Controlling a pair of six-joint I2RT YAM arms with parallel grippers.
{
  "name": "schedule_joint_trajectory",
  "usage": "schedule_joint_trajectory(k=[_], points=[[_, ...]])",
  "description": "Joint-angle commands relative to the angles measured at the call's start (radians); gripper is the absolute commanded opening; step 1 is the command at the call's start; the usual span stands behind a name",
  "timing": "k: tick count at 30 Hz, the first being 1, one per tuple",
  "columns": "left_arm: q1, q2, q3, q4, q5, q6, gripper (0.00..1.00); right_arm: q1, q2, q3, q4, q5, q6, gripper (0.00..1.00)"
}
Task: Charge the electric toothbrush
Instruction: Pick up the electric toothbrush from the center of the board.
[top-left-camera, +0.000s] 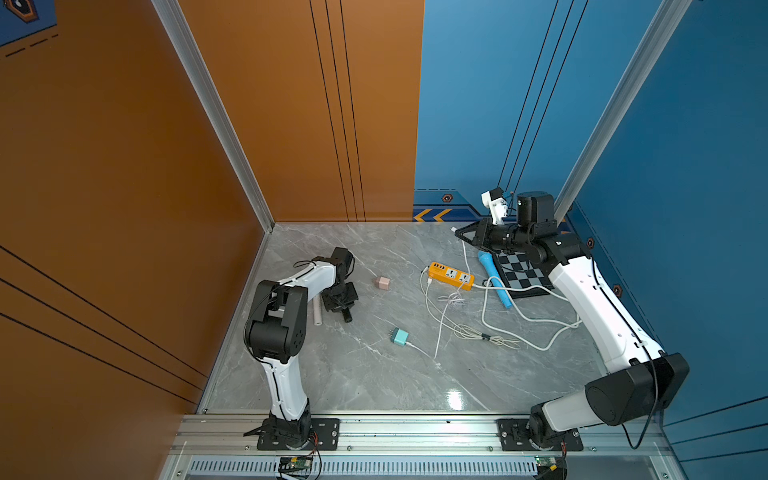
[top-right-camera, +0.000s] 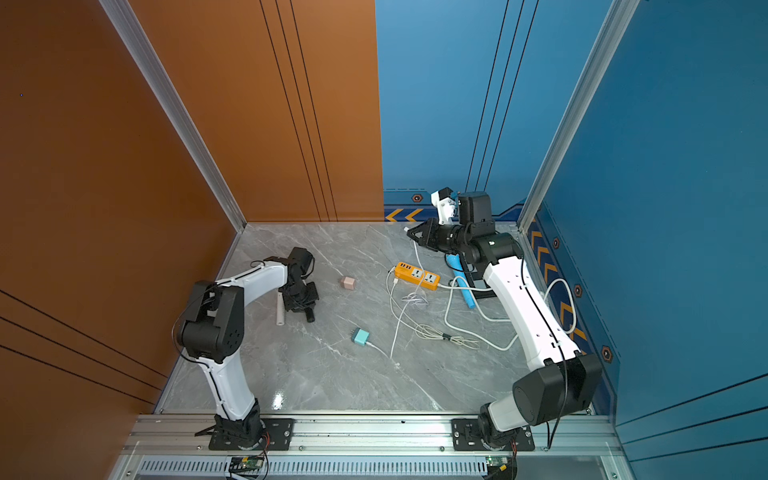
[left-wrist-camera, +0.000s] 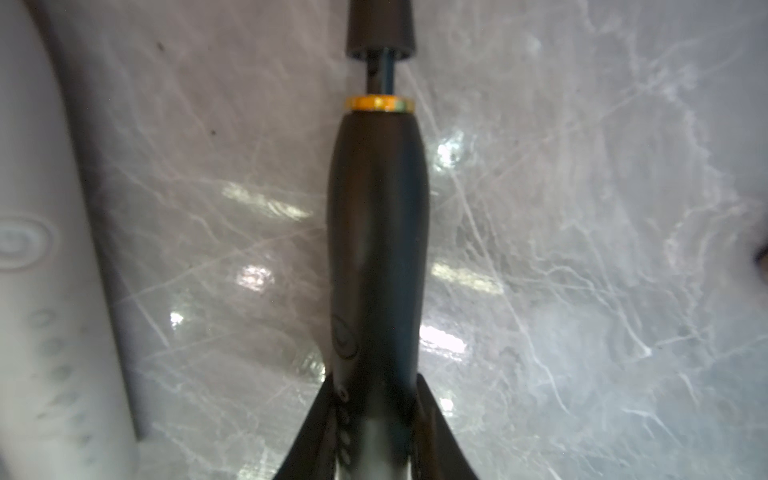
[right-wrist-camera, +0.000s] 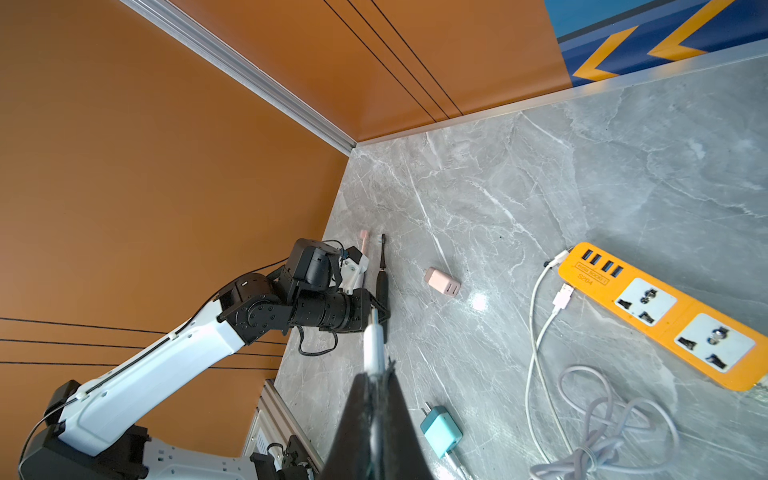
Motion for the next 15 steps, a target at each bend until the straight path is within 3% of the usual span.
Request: schedule_joint_trajectory(k=[1,5,8,12,15], points=[[0.004,-0.106,0.060,0.027,0.126,-0.043,0.08,0.022,-0.030,0.007,-0.013,0.046,0.012,0.05],[-0.005,-0.190,0.150,0.135,0.252,-0.137,0.03,0.086,-0.035,0.000,0.050,0.123,0.015,0.05],[-0.025,-0.181,0.282,0.135,0.271,-0.205,0.02,0.158,-0.034,0.019,0.048,0.218,-0.093,0.05],[-0.034,-0.135,0.378,0.132,0.331,-0.355,0.00,0.326,-0.069,-0.036,0.082,0.521,-0.446,0.08],[-0.059,-0.116,0.407,0.132,0.333,-0.440,0.00,0.436,-0.073,-0.118,0.163,0.650,-0.708,0.08]])
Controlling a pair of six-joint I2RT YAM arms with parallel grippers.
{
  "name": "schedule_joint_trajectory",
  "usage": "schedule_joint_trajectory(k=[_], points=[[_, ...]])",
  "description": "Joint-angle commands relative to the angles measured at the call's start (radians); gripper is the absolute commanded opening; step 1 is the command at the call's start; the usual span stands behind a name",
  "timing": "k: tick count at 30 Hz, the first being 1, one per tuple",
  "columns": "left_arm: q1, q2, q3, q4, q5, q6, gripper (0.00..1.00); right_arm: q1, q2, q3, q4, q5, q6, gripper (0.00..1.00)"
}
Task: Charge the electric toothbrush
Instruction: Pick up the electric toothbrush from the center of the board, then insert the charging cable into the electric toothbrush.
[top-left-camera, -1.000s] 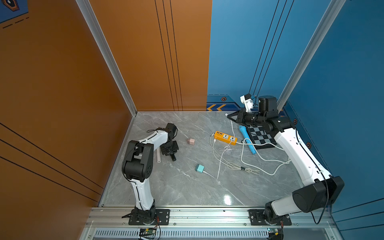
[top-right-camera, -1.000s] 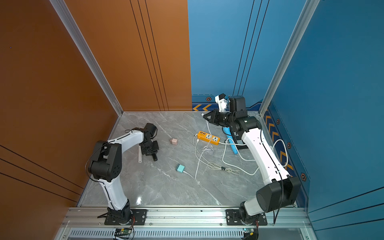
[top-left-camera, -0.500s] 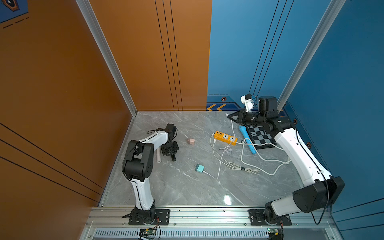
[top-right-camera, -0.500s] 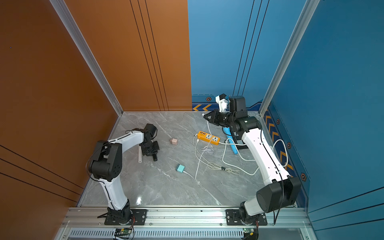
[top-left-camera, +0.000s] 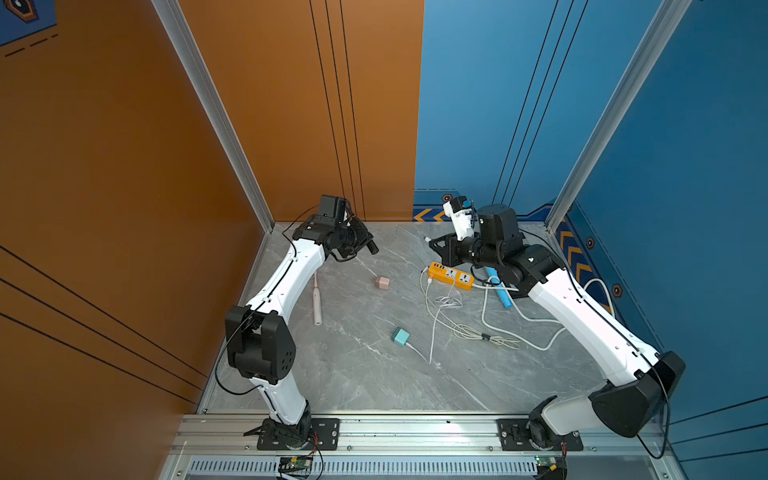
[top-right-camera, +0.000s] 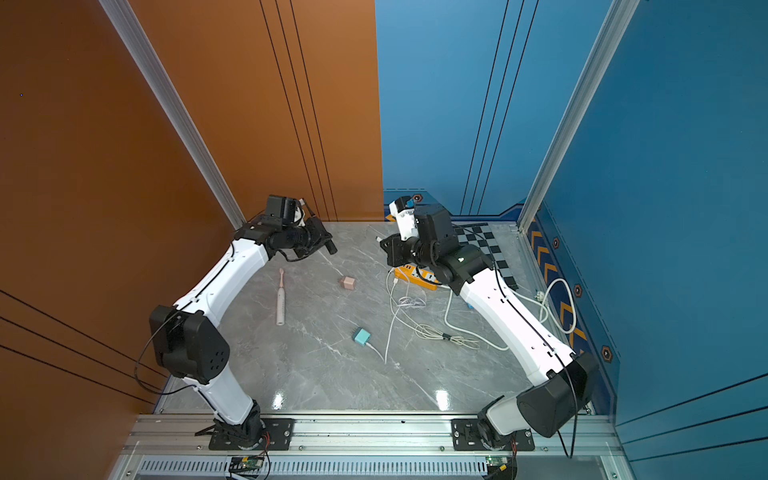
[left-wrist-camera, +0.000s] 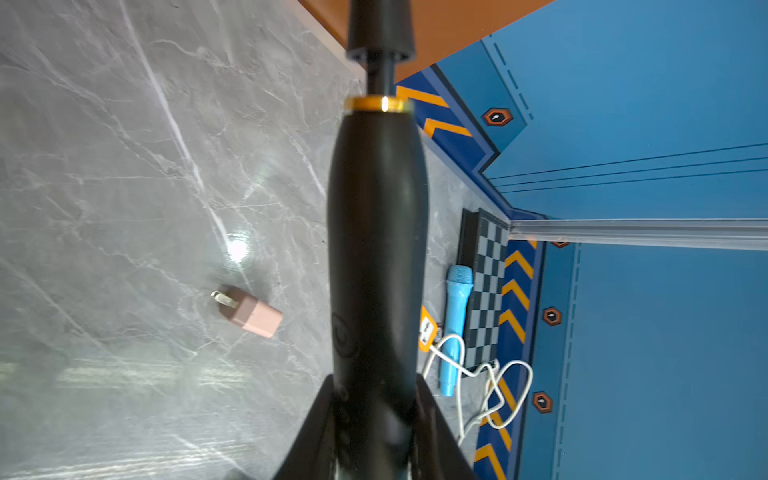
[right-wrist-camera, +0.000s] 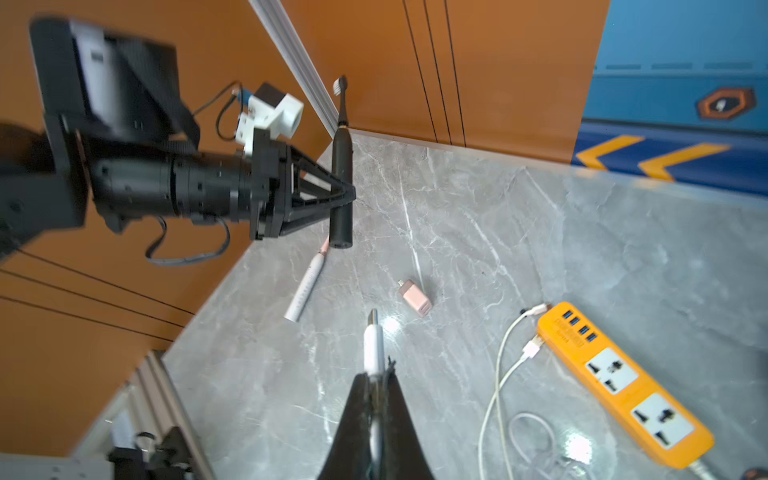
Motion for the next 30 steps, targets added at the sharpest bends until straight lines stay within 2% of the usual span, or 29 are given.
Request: schedule_joint_trajectory(k=[1,4,6,10,16,30], points=[[-0.029,0.044,0.017,-0.021,0.050,-0.163,0.00,0.119,-0.022,-0.072,0.111,0.257,-0.409,0.08],[-0.053,0.050,0.022,-0.019,0.054,-0.238,0.00,0.193,0.019,-0.115,0.172,0.372,-0.599,0.07],[-0.065,0.052,0.019,-0.023,0.045,-0.287,0.00,0.206,0.060,-0.110,0.173,0.387,-0.681,0.07],[-0.066,0.057,0.000,-0.024,0.070,-0.353,0.00,0.207,0.128,-0.090,0.167,0.371,-0.758,0.06],[-0.062,0.056,-0.029,-0.024,0.107,-0.382,0.00,0.172,0.199,-0.056,0.140,0.307,-0.802,0.03],[-0.058,0.060,-0.040,-0.024,0.133,-0.379,0.00,0.140,0.286,0.015,0.164,0.323,-0.807,0.03]])
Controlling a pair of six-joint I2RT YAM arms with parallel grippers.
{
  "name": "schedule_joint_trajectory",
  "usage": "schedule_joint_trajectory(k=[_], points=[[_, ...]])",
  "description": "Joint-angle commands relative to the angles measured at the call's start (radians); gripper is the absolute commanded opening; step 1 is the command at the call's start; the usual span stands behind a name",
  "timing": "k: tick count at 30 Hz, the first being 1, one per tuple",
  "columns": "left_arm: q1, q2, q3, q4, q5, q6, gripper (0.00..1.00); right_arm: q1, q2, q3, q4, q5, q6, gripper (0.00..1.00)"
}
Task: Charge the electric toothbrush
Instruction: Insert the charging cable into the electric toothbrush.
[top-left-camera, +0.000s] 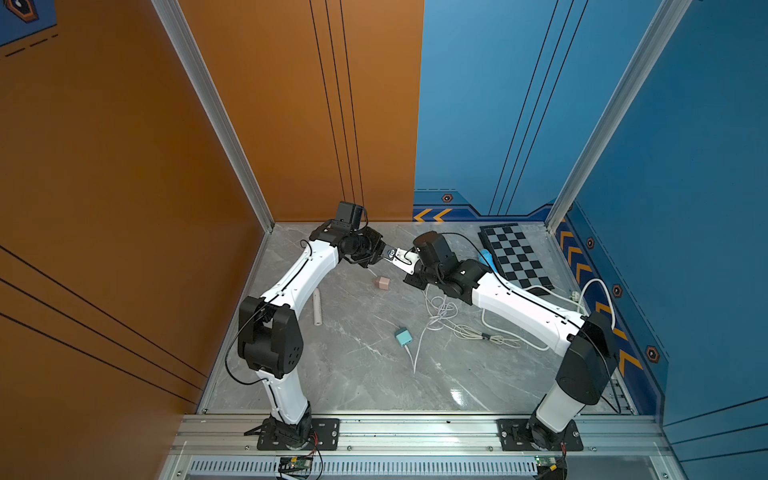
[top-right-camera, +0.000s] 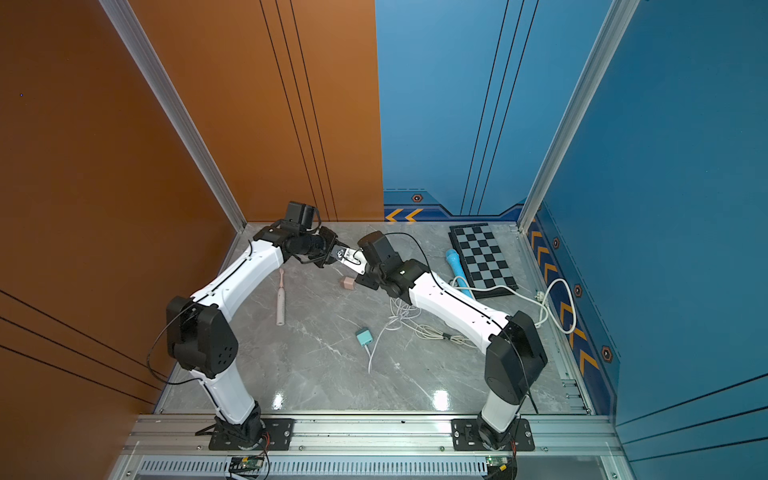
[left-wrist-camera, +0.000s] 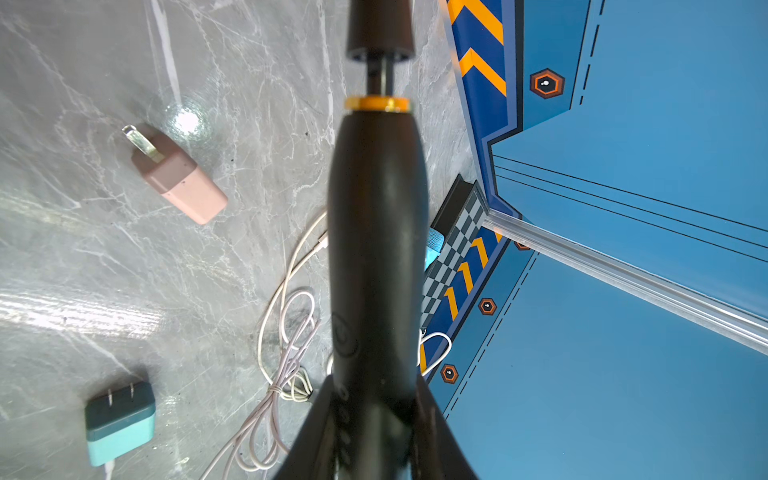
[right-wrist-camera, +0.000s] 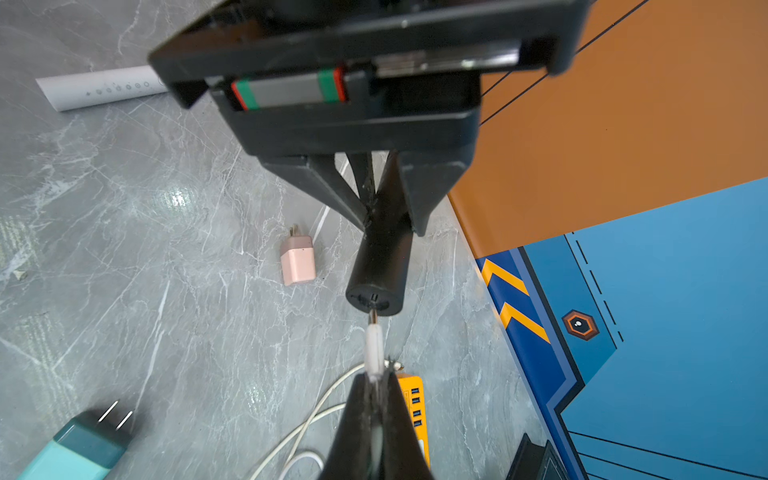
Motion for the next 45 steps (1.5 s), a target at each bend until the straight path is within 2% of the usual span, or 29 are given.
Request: schedule_joint_trajectory(k=[1,22,29,36,45], points=[[0.006,0.007,-0.013,-0.007,0.036,-0.011,0.00,-0.007,0.019,0.036,0.016,-0.005,-0.009,0.03],[-0.010,0.036,0.004,-0.007,0.048,-0.018,0.00,-0.006,0.027,0.039,0.046,-0.022,0.004,0.03],[-0.013,0.042,0.010,-0.007,0.059,-0.021,0.00,-0.007,0.041,0.041,0.031,-0.020,0.005,0.02],[-0.012,0.037,0.019,-0.007,0.063,-0.013,0.00,-0.012,0.070,0.067,-0.011,0.036,0.022,0.01],[-0.017,0.040,0.040,-0.005,0.068,0.004,0.00,-0.010,0.084,0.091,-0.040,0.004,0.058,0.00]])
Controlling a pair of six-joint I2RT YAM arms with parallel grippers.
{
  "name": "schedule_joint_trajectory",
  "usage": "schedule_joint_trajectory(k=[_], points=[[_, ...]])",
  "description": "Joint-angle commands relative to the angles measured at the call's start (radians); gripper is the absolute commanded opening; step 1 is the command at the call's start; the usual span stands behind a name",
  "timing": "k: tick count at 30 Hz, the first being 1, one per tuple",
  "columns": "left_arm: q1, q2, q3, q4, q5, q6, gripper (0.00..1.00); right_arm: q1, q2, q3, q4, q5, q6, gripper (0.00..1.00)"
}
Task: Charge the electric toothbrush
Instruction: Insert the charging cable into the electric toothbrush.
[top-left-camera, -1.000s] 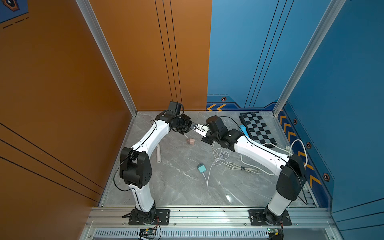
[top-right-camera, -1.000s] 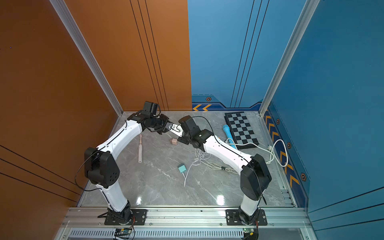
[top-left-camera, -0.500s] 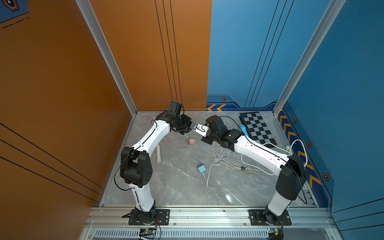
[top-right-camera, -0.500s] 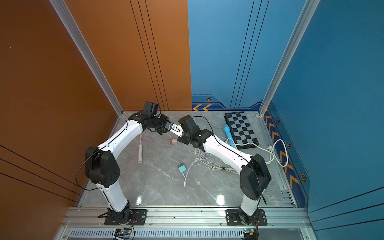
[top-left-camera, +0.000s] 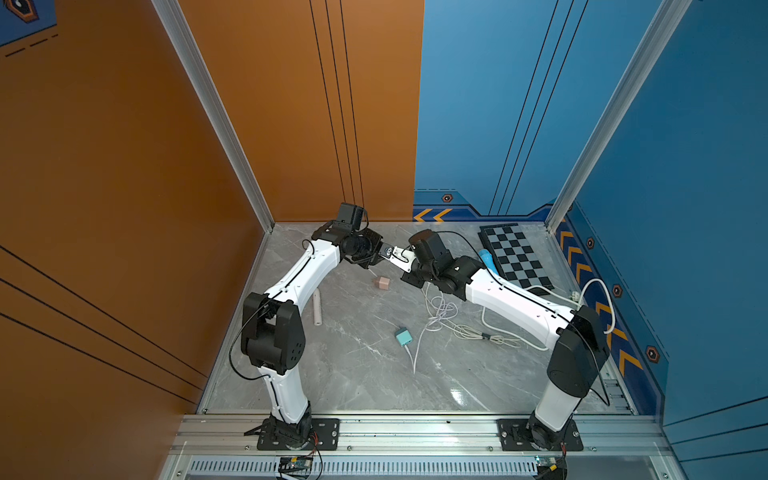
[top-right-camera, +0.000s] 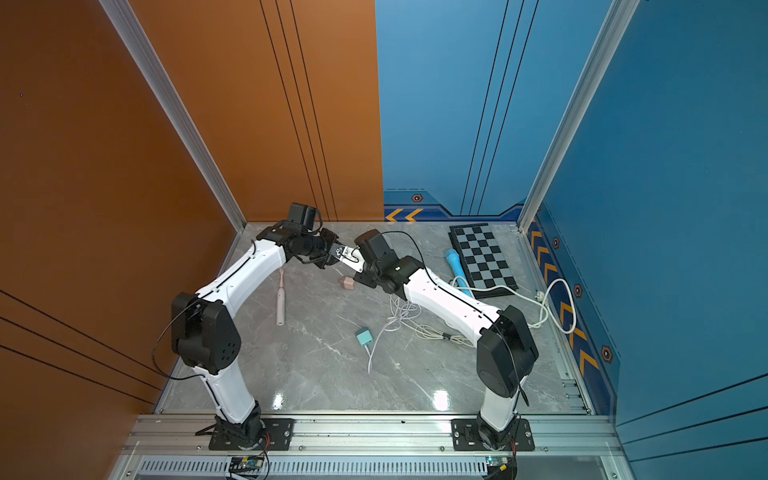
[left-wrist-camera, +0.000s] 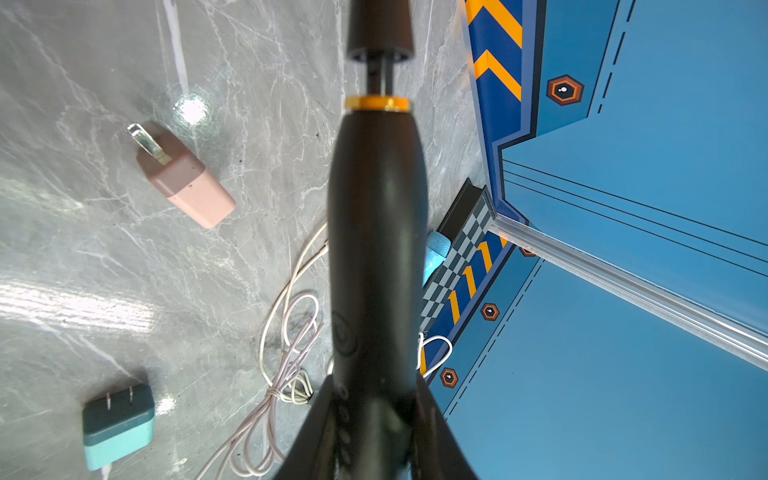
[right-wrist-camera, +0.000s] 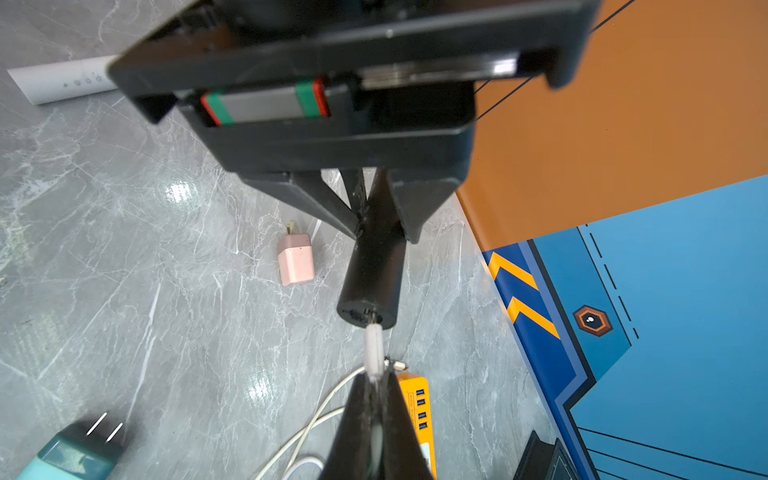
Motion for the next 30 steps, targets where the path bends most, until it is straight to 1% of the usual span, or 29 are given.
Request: schedule_joint_trajectory(k=[1,19,23,27,30], points=[[-0.018,0.011,0.037,-0.008,0.057,0.021,0.00,-0.003,0.027,0.032,-0.011,-0.002,0.033,0.00],[-0.021,0.013,0.040,-0.008,0.037,0.028,0.00,0.001,0.023,0.042,-0.045,-0.023,0.045,0.00],[-0.025,0.012,0.039,-0.008,0.043,0.028,0.00,0.001,0.037,0.058,-0.040,0.036,0.061,0.00],[-0.039,0.007,0.034,-0.007,0.042,0.023,0.00,0.012,0.051,0.074,0.012,0.158,0.073,0.00],[-0.048,0.000,0.019,-0.007,0.043,0.003,0.00,0.013,0.061,0.091,0.035,0.204,0.096,0.00]])
